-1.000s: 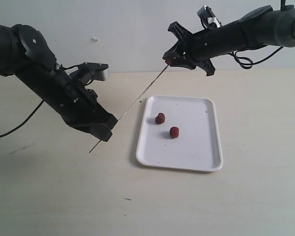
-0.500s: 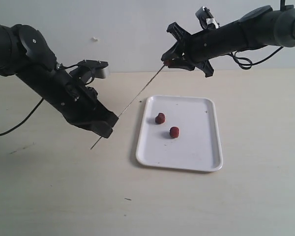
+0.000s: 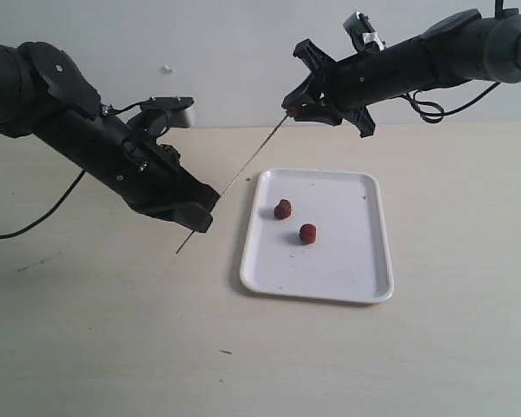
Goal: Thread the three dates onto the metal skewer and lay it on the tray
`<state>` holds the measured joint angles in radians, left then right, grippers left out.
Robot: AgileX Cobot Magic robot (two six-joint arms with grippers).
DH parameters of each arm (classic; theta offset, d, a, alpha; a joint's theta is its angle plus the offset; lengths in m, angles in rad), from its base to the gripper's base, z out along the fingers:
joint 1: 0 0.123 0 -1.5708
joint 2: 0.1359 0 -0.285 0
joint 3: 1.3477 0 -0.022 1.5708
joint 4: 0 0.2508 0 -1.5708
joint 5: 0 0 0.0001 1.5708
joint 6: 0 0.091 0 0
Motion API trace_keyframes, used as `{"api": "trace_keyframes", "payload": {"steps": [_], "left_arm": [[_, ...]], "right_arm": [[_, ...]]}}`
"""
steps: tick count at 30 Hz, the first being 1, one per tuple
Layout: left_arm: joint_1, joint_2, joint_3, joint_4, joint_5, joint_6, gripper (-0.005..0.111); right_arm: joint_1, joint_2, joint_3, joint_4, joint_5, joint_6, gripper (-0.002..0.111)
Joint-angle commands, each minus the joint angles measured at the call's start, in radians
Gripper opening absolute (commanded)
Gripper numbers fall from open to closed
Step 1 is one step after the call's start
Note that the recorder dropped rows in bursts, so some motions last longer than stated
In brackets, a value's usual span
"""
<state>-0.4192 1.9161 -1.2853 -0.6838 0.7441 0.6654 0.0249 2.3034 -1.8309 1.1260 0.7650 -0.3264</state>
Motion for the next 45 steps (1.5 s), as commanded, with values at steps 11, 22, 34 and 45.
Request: {"api": "trace_keyframes", "payload": {"steps": [11, 22, 34, 45], "left_arm": [[-0.036, 0.054, 0.002, -0.152, -0.200, 0.084, 0.000], [-0.036, 0.054, 0.002, -0.252, -0.324, 0.151, 0.000], [-0.034, 0.052, 0.002, -0.234, -0.327, 0.167, 0.000], [0.073, 0.002, 0.002, -0.155, -0.099, 0.164, 0.000]], "right_arm": [[0.048, -0.010, 0.000, -0.002, 0.057, -0.033, 0.030], [0.056, -0.010, 0.000, -0.004, 0.135, -0.075, 0.030], [0.042, -0.030, 0.000, -0.017, 0.157, -0.117, 0.073], [-0.001, -0.150, 0.000, -0.392, 0.156, -0.140, 0.073]]}}
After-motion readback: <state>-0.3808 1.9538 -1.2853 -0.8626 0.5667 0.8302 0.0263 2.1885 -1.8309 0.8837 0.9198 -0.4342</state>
